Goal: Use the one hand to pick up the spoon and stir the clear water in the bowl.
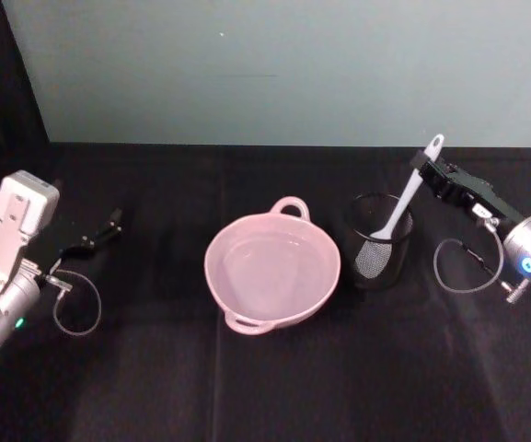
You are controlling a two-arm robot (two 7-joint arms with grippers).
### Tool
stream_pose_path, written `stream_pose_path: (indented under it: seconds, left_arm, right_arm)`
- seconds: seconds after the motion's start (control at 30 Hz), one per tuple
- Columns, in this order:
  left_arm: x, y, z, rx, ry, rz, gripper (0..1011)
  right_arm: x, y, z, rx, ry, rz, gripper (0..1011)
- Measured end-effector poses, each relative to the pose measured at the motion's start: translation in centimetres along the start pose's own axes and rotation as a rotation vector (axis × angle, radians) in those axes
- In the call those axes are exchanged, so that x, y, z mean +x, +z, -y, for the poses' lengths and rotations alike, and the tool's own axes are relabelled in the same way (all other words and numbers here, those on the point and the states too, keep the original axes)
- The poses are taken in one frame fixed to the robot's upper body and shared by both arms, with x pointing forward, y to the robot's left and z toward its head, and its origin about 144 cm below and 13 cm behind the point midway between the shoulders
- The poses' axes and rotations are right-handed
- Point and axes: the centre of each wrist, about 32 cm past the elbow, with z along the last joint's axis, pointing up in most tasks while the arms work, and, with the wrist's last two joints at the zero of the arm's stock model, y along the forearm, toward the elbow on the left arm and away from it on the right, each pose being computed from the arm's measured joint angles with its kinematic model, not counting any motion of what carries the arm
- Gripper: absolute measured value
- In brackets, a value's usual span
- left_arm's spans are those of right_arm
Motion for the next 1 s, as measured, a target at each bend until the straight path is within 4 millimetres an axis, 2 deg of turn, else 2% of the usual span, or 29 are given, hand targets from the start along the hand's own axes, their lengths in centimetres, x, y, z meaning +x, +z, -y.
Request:
stream_pose_path:
  seconds: [0.33,0.37,0.4,0.6,0.63,0.77,1.0]
  left_arm:
    - [0.0,0.0,0.0,0.0,0.0,0.0,1011]
    - [0.0,0.0,0.0,0.0,0.0,0.0,1011]
    - [0.0,0.0,0.0,0.0,0.0,0.0,1011]
    - [0.0,0.0,0.0,0.0,0.0,0.0,1011]
    - [0.0,0.0,0.0,0.0,0.0,0.0,1011]
    - [0.0,0.0,0.0,0.0,0.0,0.0,1011]
    - [0.0,0.0,0.0,0.0,0.0,0.0,1011]
  right_arm:
    - [-0.1,0.0,0.0,0.0,0.0,0.001,626]
    - [-0.1,0.0,0.0,0.0,0.0,0.001,626]
    - [-0.1,0.0,0.0,0.0,0.0,0.001,682]
    - [-0.2,0.0,0.0,-0.002,-0.002,0.018,855]
    - [-0.2,0.1,0.1,-0.002,-0.008,0.039,908]
    - [-0.5,0.1,0.3,-0.001,-0.026,0.11,997]
    - [-1.0,-0.3,1.1,0.005,-0.064,0.248,1002]
